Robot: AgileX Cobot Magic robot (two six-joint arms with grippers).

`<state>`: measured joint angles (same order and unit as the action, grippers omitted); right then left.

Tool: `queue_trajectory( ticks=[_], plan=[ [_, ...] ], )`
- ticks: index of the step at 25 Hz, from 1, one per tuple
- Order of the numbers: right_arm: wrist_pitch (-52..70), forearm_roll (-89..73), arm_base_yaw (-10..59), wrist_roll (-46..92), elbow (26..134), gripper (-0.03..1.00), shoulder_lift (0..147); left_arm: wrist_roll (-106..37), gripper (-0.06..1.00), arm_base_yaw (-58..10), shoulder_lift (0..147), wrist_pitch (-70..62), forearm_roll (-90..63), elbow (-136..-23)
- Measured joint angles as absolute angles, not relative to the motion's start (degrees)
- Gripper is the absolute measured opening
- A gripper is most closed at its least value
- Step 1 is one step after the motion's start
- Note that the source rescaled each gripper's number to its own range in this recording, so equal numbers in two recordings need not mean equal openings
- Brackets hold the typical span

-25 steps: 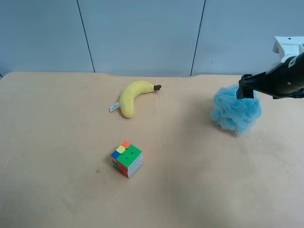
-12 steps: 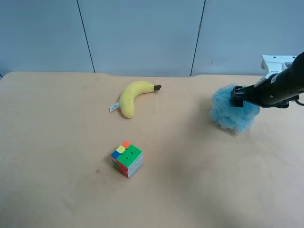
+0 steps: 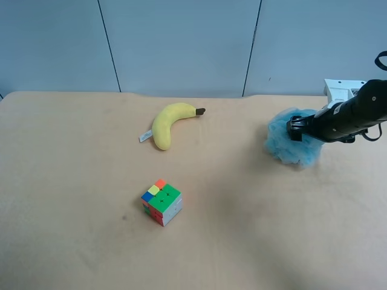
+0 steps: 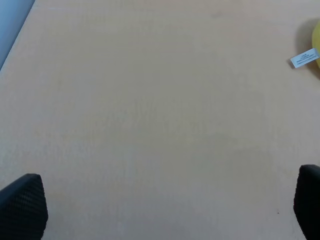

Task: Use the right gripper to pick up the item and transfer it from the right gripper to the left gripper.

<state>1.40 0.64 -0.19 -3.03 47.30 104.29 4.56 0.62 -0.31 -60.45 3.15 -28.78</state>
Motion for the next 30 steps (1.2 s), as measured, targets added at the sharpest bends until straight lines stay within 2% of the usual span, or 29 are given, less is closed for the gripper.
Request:
queue_trajectory(
  ticks=[6, 10, 13, 14, 22, 30],
  plan=[
    [1.4, -1.14, -0.19, -3.25, 47.3, 0.54, 104.35, 4.56, 1.0, 0.62, -0.31, -60.45, 3.15, -28.78],
    [1.54, -2.45, -0.13, -3.93, 47.49, 0.31, 104.35, 4.56, 1.0, 0.62, -0.31, -60.45, 3.15, -28.78],
    [1.94, -2.5, -0.13, -4.16, 47.49, 0.09, 104.35, 4.56, 1.0, 0.62, -0.31, -60.45, 3.15, -28.78],
    [2.27, -2.5, -0.13, -4.22, 47.49, 0.07, 104.35, 4.56, 1.0, 0.62, -0.31, -60.45, 3.15, -28.78],
    [4.12, -3.2, -0.13, -4.22, 47.56, 0.06, 102.42, 4.56, 1.0, 0.62, -0.31, -60.45, 3.15, -28.78],
    [5.89, -3.77, 2.18, -4.22, 47.45, 0.03, 92.41, 4.56, 1.0, 0.62, -0.31, -60.45, 3.15, -28.78]
  ],
)
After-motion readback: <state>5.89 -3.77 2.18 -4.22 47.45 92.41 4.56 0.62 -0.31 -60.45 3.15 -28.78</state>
